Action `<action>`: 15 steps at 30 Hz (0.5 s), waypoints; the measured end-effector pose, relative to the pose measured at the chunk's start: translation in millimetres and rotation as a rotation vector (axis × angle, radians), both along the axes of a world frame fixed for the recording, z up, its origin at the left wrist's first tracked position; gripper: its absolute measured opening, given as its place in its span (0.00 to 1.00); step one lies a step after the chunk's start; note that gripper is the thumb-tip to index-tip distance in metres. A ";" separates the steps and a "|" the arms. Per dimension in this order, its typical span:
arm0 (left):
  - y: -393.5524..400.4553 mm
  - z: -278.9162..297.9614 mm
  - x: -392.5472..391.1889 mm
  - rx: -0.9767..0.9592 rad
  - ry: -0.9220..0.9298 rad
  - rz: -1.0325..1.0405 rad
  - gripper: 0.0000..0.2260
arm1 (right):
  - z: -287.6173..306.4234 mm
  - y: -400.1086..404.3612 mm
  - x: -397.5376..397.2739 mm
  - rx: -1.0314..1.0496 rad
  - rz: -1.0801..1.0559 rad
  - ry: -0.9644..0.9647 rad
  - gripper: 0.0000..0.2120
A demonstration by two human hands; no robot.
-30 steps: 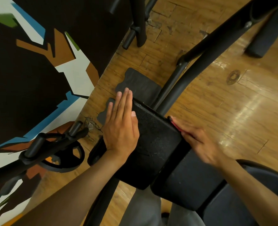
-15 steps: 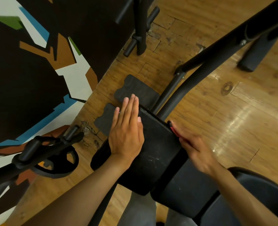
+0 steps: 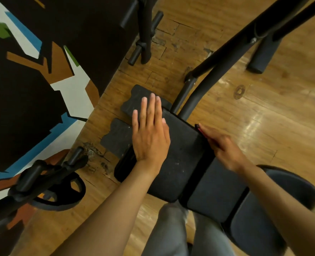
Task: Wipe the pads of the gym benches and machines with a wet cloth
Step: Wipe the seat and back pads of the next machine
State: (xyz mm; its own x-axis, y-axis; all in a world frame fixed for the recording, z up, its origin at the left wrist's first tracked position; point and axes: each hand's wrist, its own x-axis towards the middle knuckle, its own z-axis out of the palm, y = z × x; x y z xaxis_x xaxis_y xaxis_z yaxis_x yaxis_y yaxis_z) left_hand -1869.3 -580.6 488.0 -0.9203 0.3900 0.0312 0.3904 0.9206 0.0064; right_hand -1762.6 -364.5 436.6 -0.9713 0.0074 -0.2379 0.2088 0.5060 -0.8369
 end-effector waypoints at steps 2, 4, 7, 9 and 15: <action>3.1 4.7 10.2 0.003 -0.010 0.011 0.27 | -3.7 4.8 6.2 0.062 0.053 -0.017 0.24; 13.3 2.1 35.5 0.059 -0.040 -0.117 0.28 | -7.2 9.3 7.9 0.111 0.080 0.008 0.25; 33.8 -17.0 86.0 0.072 -0.139 -0.341 0.33 | -16.7 17.4 18.8 0.171 0.088 -0.033 0.32; 44.8 -38.5 111.5 0.003 -0.178 -0.349 0.36 | -25.9 23.1 34.2 0.215 0.076 -0.080 0.37; 74.6 -78.6 160.6 -0.140 -0.174 -0.321 0.38 | -50.7 48.6 79.8 0.259 0.041 -0.089 0.36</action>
State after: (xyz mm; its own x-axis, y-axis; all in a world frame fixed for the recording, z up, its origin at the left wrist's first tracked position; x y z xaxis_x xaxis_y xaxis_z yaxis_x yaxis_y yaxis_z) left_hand -1708.7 -506.0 409.4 -0.7379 0.6481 -0.1884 0.6626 0.7487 -0.0195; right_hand -1682.7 -315.9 385.9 -0.9475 0.0404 -0.3173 0.2506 0.7102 -0.6579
